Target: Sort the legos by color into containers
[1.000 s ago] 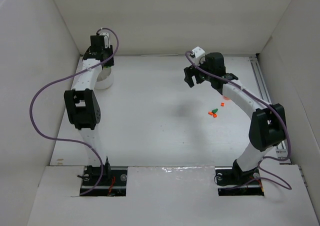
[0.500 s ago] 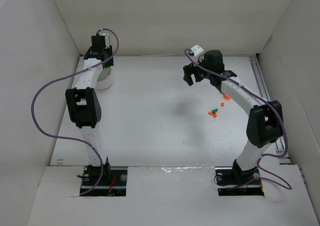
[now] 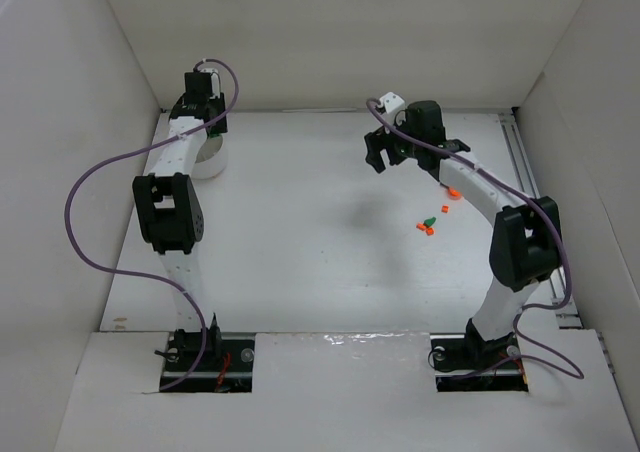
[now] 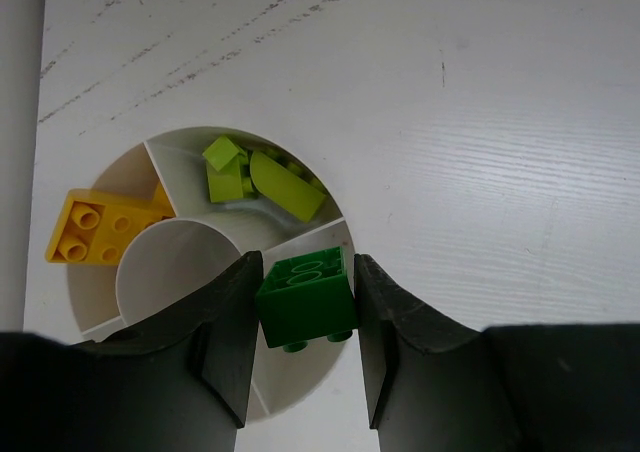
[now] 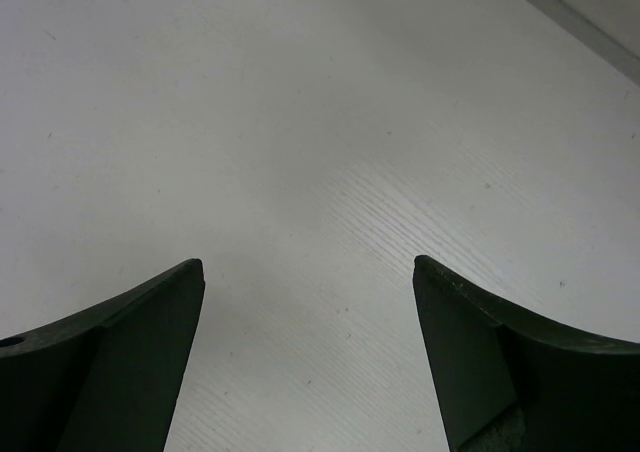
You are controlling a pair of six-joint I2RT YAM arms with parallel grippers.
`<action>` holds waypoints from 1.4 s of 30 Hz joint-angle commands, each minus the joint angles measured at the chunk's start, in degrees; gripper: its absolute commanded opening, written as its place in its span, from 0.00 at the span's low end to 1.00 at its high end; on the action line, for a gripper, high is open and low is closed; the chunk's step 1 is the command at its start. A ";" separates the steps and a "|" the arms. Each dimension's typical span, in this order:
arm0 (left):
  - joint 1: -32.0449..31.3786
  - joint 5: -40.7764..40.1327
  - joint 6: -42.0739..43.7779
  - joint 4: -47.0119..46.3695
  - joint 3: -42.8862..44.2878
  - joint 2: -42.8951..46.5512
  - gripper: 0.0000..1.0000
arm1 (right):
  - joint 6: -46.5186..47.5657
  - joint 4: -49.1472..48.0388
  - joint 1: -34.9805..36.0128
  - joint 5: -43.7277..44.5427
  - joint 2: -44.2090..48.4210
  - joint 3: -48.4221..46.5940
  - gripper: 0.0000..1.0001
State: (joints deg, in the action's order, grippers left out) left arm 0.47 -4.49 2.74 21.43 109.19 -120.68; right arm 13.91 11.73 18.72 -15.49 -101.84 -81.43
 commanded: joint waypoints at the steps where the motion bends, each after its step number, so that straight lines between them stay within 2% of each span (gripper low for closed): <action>1: -0.03 -0.78 -0.11 0.10 2.79 0.71 0.16 | -0.38 -0.12 -0.35 -1.04 0.15 -3.39 0.90; 6: -0.03 -0.78 -0.11 0.10 2.79 0.19 0.23 | -0.38 -0.12 -0.35 -1.57 -0.37 -3.39 0.90; 7: -0.03 -0.78 -0.11 0.10 2.79 0.19 0.26 | -0.38 -0.12 -0.35 -1.57 -0.37 -3.39 0.90; 8: -0.03 -0.78 -0.11 0.10 2.79 0.19 0.33 | -0.38 -0.12 -0.35 -1.57 -0.37 -3.39 0.90; 11: -0.03 -0.78 -0.11 0.10 2.79 0.19 0.38 | -0.38 -0.12 -0.35 -1.57 -0.37 -3.39 0.90; 12: -0.03 -0.78 -0.11 0.10 2.79 0.19 0.44 | -0.38 -0.12 -0.35 -1.57 -0.37 -3.39 0.90; 15: -0.03 -0.78 -0.11 0.10 2.79 0.19 0.48 | -0.38 -0.12 -0.35 -1.57 -0.37 -3.39 0.90; 16: -0.03 -0.78 -0.11 0.10 2.79 0.19 0.52 | -0.38 -0.12 -0.35 -1.57 -0.37 -3.39 0.90; 21: -0.03 -1.31 -0.63 0.10 2.79 0.88 0.54 | -0.38 -0.12 -0.35 -1.57 -0.37 -3.39 0.90; 24: 0.67 4.12 -0.63 0.10 2.79 2.20 0.54 | -0.38 -0.12 -0.87 -0.96 -0.37 -2.86 0.88; 25: 0.67 7.19 -0.63 -1.64 2.79 4.38 0.53 | -1.42 -0.12 -1.40 -0.95 0.32 -2.08 0.87; 26: 1.37 13.74 -0.63 -2.87 1.92 5.88 0.53 | -2.04 -0.12 -2.10 -0.95 1.20 -1.55 0.85; 28: 1.38 19.58 -0.63 -7.17 -2.29 11.75 0.53 | -2.66 0.57 -6.05 -3.22 3.13 1.00 0.80; 29: 1.38 25.18 -0.11 -11.89 -4.23 13.79 0.57 | -2.66 2.41 -7.72 -4.71 3.92 1.97 0.79; 30: 1.38 27.06 -0.11 -13.85 -7.46 15.55 0.59 | -1.70 3.99 -11.21 -7.77 4.72 2.93 0.77; 34: -1.26 32.43 3.15 -12.65 -7.59 18.38 0.68 | 8.30 14.09 -18.69 -10.78 8.58 8.90 0.68; 35: -2.04 33.66 3.15 -11.51 -7.06 17.68 0.68 | 14.24 16.72 -20.03 -11.32 9.98 9.61 0.65; 38: -2.05 38.67 2.62 -9.83 -7.06 17.15 0.72 | 24.29 26.92 -24.34 -13.33 12.01 11.90 0.59; 39: -2.05 39.99 2.62 -9.05 -7.06 16.54 0.72 | 30.85 28.77 -25.30 -13.34 13.06 12.43 0.53; 41: -2.05 44.29 3.93 -9.04 -7.06 16.53 0.74 | 37.91 33.00 -28.19 -15.70 13.86 14.09 0.49; 42: -2.05 45.61 3.94 -8.34 -7.06 16.01 0.76 | 46.56 34.32 -29.34 -16.85 14.39 14.10 0.47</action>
State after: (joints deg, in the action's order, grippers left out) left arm -2.17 33.36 5.28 12.03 101.71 -103.72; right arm 40.27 37.23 -8.67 -26.46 -90.43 -67.94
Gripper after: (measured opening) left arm 0.752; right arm 0.479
